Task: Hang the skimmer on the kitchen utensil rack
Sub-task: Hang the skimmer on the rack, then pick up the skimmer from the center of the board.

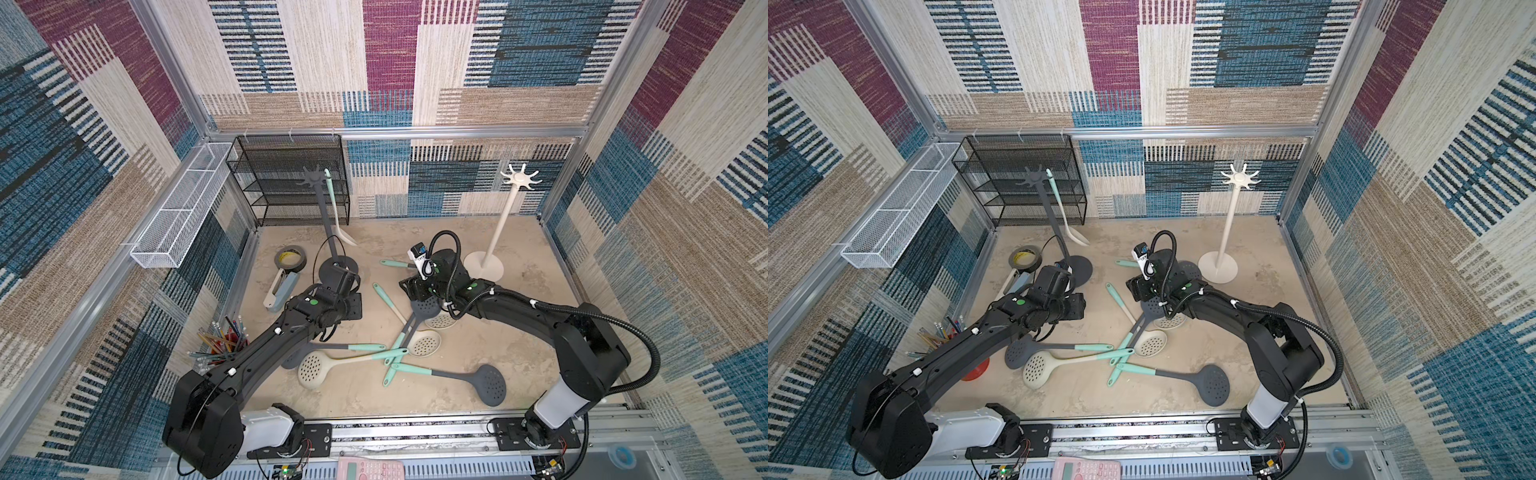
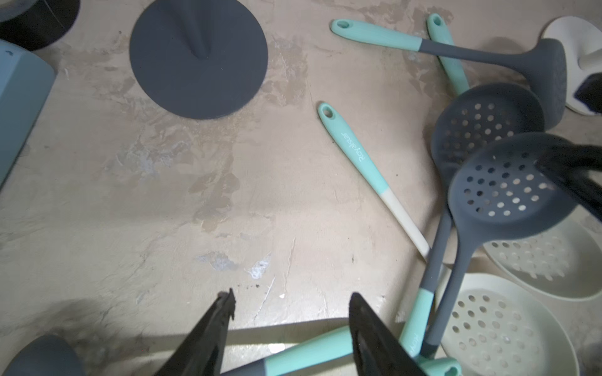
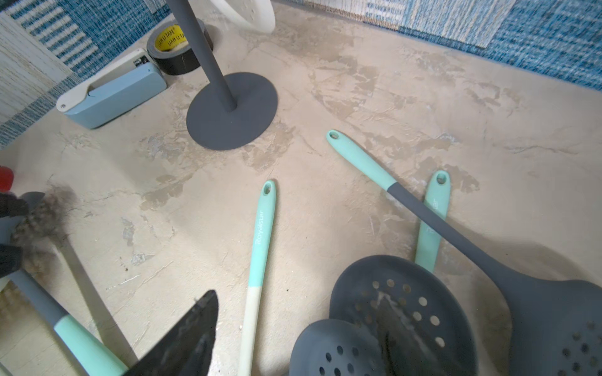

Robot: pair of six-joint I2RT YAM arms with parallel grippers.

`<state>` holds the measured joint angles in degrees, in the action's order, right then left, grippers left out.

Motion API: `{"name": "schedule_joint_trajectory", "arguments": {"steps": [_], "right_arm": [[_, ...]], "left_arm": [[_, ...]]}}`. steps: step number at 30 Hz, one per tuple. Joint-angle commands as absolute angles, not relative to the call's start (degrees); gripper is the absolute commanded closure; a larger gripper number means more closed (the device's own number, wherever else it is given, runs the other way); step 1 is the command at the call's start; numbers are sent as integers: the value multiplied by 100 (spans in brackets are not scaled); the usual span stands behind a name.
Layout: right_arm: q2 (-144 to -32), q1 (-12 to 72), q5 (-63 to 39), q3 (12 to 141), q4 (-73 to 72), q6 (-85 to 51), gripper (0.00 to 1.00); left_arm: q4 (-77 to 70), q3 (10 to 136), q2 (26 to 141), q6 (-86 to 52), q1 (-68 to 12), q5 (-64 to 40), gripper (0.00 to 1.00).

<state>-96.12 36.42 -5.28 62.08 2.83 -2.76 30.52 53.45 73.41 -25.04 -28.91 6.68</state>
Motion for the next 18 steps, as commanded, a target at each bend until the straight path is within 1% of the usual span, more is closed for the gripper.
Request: {"name": "schedule_joint_trajectory", "arguments": {"steps": [1,5,9,13,18], "right_arm": [[-9750,3733,-176,6349,554,-311,24],[-9936,3753,158,6571,747,-241,25],[-10325,3747,555,7161,1227,108,25],[-10852,3747,1185,7790,1646,537,25],[-11483,3740,1917,8386,1777,1141,27]], "left_arm": [[3308,5352,7279,-2229,-2882,199,41],[3429,5394,7214,-2078,-2883,-116,41],[3568,5467,7123,-1916,-2883,-345,42],[3764,5562,7093,-1747,-2883,-410,42],[3789,5560,7117,-1511,-2880,-710,41]]}}
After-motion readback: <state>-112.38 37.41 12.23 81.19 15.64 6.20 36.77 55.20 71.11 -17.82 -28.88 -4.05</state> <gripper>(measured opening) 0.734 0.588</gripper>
